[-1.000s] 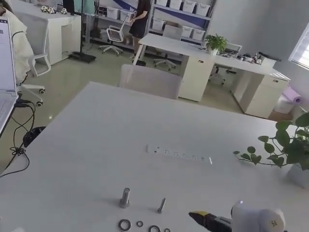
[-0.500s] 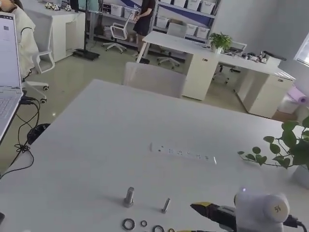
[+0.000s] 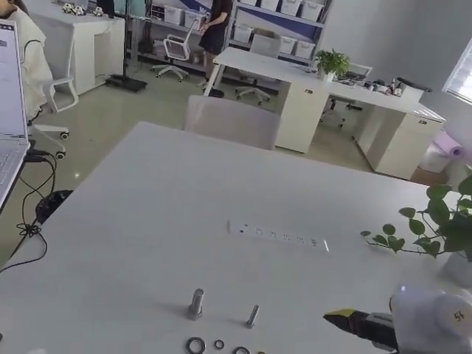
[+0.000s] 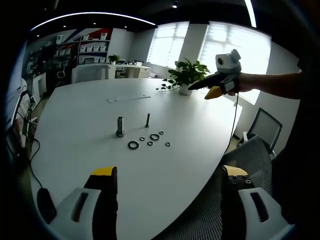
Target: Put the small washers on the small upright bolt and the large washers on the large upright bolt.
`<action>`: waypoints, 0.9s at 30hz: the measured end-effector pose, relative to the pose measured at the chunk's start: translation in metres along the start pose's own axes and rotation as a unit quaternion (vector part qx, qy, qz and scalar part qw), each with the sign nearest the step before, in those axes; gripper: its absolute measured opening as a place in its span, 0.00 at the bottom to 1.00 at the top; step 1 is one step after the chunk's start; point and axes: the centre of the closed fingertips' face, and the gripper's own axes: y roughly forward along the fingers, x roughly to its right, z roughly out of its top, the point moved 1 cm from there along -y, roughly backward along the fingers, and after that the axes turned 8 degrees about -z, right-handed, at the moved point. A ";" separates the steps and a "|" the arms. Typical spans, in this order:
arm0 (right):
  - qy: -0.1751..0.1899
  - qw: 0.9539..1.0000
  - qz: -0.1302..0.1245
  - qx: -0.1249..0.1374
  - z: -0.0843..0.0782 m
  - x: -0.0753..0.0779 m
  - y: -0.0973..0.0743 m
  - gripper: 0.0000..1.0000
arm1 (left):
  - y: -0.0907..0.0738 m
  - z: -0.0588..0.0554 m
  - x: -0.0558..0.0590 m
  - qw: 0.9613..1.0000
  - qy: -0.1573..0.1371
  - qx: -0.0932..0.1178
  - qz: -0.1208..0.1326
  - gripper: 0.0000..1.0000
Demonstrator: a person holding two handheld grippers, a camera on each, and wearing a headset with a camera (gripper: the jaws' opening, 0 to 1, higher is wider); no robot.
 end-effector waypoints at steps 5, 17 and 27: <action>-0.027 0.999 0.018 -0.022 0.006 -0.007 0.013 0.68 | 0.000 0.000 0.002 1.000 0.002 0.000 -0.003 0.85; -0.083 0.990 0.058 -0.099 0.008 -0.013 0.063 0.64 | -0.001 -0.009 -0.001 1.000 -0.006 -0.008 0.000 0.83; -0.121 0.978 0.077 -0.151 -0.014 -0.007 0.098 0.58 | 0.001 -0.011 -0.001 1.000 -0.006 0.003 0.000 0.83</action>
